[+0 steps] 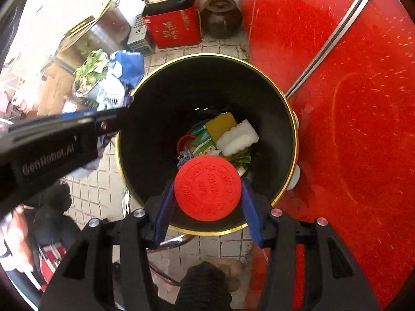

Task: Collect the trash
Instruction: 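Carry the red lid and foil wrapper over the yellow-rimmed bin, then open both grippers to drop the lid and wrapper into the bin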

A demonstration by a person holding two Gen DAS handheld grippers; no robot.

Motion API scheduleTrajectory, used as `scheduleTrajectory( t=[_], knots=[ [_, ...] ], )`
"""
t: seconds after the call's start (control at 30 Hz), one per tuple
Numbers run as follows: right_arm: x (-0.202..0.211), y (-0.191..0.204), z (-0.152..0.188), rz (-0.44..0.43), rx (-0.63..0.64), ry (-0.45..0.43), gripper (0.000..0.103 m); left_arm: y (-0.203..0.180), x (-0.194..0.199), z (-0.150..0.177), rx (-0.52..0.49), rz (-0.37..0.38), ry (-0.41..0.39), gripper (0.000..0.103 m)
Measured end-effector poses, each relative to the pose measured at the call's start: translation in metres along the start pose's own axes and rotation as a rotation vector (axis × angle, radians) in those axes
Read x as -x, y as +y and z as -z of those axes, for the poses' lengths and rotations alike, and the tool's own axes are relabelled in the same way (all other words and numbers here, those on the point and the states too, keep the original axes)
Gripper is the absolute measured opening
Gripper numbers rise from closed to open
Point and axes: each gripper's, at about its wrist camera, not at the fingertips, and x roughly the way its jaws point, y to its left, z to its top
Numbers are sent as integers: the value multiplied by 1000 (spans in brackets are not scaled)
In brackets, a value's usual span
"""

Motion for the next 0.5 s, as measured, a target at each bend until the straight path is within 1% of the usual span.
scheduleTrajectory(
  t=[0.13, 0.2, 0.3, 0.4, 0.5],
  knots=[
    [-14, -3, -3, -7, -20, -16, 49, -1, -18, -3, -15, -3, 7, 27],
    [-20, -6, -4, -20, -39, -20, 49, -2, -26, -4, -4, 10, 10, 27],
    [-29, -6, -4, -20, -36, -13, 49, -5, -34, -5, -8, 23, 16, 27],
    [-35, -7, -5, -24, -47, 3, 49, -7, -38, -7, -15, 31, 14, 27],
    [-35, -3, -6, -29, -29, -6, 49, -7, -40, -9, -15, 36, 12, 27]
  ],
)
